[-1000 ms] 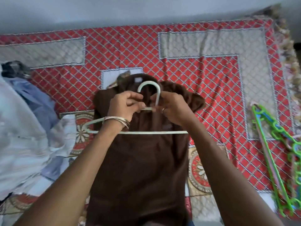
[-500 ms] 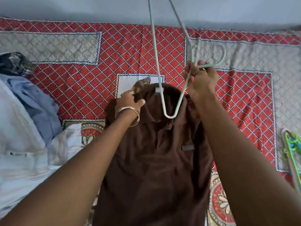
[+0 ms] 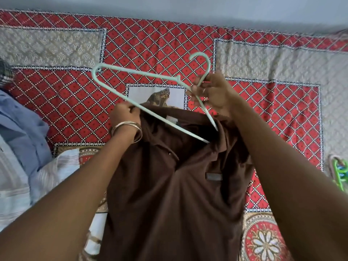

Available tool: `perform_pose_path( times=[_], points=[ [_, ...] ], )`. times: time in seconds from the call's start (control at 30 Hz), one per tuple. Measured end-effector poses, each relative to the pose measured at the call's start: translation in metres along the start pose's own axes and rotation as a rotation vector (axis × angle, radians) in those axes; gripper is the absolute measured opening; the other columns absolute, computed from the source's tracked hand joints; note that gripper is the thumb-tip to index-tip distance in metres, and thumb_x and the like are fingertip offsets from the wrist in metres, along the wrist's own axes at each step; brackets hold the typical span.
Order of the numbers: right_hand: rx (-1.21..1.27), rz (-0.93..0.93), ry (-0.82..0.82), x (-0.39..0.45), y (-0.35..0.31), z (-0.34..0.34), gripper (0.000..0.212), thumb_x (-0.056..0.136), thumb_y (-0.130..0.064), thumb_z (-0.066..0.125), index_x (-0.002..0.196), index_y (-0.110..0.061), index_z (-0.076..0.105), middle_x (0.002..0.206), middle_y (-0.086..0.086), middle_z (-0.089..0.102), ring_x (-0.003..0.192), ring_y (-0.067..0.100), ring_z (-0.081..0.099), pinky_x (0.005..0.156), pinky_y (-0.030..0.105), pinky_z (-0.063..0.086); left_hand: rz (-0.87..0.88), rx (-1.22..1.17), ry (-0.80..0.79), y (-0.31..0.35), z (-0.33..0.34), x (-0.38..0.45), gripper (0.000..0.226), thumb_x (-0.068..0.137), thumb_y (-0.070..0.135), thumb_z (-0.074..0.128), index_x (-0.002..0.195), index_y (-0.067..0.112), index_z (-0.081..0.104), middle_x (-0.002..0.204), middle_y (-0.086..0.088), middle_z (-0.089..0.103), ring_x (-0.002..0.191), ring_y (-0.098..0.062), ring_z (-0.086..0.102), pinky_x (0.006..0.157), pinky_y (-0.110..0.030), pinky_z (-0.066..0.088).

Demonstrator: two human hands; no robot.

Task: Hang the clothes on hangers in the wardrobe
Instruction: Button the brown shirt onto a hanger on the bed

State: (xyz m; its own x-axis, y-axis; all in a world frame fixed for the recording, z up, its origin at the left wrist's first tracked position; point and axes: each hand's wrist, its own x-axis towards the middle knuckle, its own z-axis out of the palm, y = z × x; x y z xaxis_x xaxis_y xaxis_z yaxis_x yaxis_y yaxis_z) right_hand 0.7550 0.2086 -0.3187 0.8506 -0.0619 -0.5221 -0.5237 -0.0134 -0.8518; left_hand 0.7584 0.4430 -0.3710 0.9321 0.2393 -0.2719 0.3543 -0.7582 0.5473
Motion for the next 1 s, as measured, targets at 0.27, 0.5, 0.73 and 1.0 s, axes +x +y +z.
perform_pose_path(
  times=[0.27,0.5,0.73,1.0],
  points=[
    [-0.065,-0.050,0.033,-0.052,0.024,-0.023,0.021,0.088,0.010,0.058,0.080,-0.008,0.053,0.066,0.003,0.066,0.074,0.031,0.063,0.068,0.040,0.061,-0.136,-0.349,-0.118,-0.014,-0.019,0.013,0.024,0.075,0.013,0.072,0.094,-0.001,0.072,0.073,-0.015,0.065,0.064,-0.019,0.058,0.064,-0.038,0.055],
    [-0.311,-0.019,0.139,-0.072,0.023,-0.034,0.017,0.089,0.008,0.059,0.083,-0.007,0.056,0.076,0.011,0.072,0.076,0.027,0.072,0.078,0.042,0.059,-0.052,-0.270,-0.201,-0.004,-0.051,0.020,0.026,0.071,0.008,0.081,0.096,0.006,0.073,0.064,-0.001,0.059,0.047,-0.010,0.052,0.046,-0.025,0.051],
    [-0.617,0.093,0.275,-0.080,0.028,-0.017,0.009,0.088,-0.004,0.063,0.088,-0.010,0.056,0.084,0.008,0.070,0.079,0.021,0.068,0.061,0.024,0.049,0.092,-0.068,-0.207,0.023,-0.051,0.029,0.015,0.072,0.009,0.078,0.087,0.008,0.076,0.076,-0.014,0.072,0.063,-0.030,0.069,0.068,-0.045,0.059],
    [-1.000,0.088,-0.251,-0.008,-0.031,0.014,0.024,0.089,-0.012,0.064,0.065,-0.014,0.065,0.068,0.003,0.066,0.061,0.012,0.060,0.056,0.021,0.041,0.204,-0.315,-0.182,0.079,-0.025,0.007,0.005,0.081,0.012,0.072,0.081,0.018,0.072,0.067,-0.008,0.066,0.048,-0.022,0.064,0.051,-0.040,0.058]
  ],
)
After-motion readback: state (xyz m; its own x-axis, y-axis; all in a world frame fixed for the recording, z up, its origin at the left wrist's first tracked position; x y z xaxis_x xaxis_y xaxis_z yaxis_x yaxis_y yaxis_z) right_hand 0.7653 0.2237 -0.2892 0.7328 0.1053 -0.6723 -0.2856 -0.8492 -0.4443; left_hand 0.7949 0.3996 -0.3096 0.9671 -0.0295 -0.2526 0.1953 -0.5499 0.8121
